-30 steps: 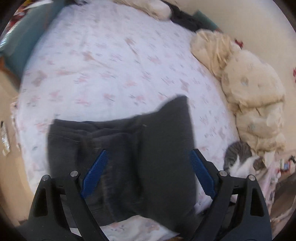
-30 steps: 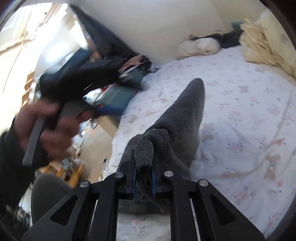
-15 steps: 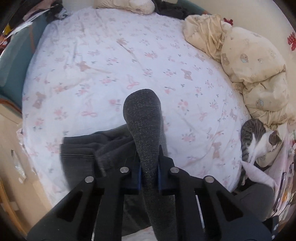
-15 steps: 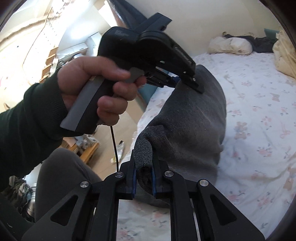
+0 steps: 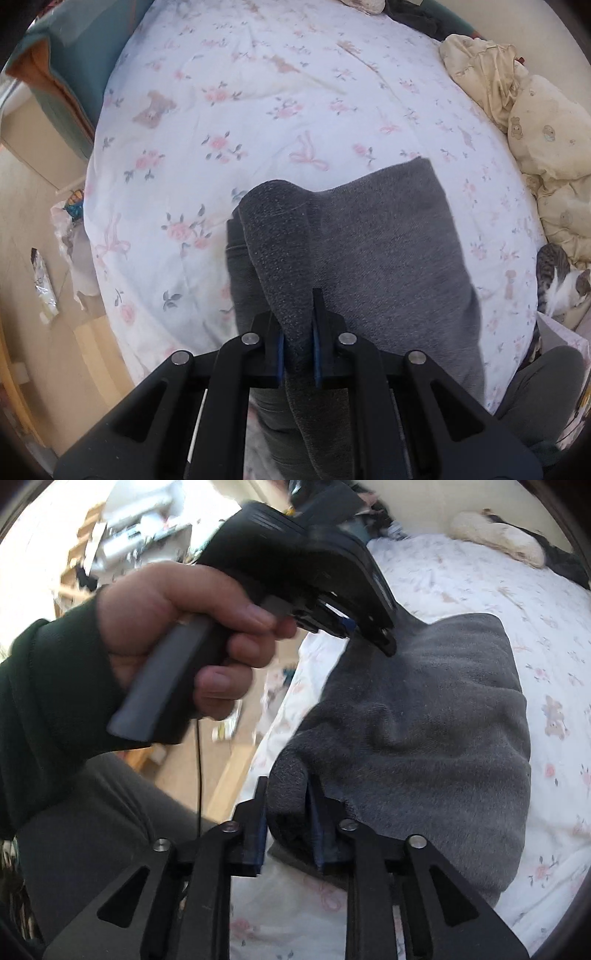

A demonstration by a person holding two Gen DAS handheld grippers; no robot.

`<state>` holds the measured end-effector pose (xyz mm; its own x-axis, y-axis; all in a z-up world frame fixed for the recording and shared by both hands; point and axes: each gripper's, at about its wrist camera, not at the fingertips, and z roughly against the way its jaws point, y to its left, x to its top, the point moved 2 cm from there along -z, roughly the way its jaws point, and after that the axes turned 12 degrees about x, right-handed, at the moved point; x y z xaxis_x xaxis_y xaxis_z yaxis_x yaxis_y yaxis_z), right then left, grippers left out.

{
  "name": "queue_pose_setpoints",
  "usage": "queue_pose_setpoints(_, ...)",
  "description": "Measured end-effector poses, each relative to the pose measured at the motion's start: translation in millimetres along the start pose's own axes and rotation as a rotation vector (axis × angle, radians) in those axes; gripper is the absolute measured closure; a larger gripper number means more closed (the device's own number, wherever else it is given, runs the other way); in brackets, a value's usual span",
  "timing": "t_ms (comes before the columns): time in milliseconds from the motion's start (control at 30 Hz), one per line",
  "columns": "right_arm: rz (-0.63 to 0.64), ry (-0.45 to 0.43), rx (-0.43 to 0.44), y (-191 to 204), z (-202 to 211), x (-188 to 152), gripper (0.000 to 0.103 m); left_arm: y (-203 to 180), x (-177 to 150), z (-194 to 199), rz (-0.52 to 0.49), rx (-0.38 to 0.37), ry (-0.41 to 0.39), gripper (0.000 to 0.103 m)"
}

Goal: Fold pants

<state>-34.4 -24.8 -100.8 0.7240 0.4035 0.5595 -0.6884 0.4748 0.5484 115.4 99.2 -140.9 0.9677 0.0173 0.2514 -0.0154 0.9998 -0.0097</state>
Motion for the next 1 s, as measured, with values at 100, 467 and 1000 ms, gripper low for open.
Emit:
queue_pose_setpoints(100,0.021,-0.037,0.004,-1.9,35.2,1.4,0.078,12.3,4.0,-0.6,0.014,-0.016,0.003,0.094)
queue_pose_setpoints(467,-0.176,0.001,-0.221,-107.5,28.2,10.0,0.082,28.9,-2.9,-18.9,-0.038,0.06,0.036,0.094)
queue_pose_setpoints(1000,-0.164,0.14,-0.18,-116.1,11.0,-8.8,0.083,-15.0,-20.3,3.8,-0.127,-0.111,-0.048,0.057)
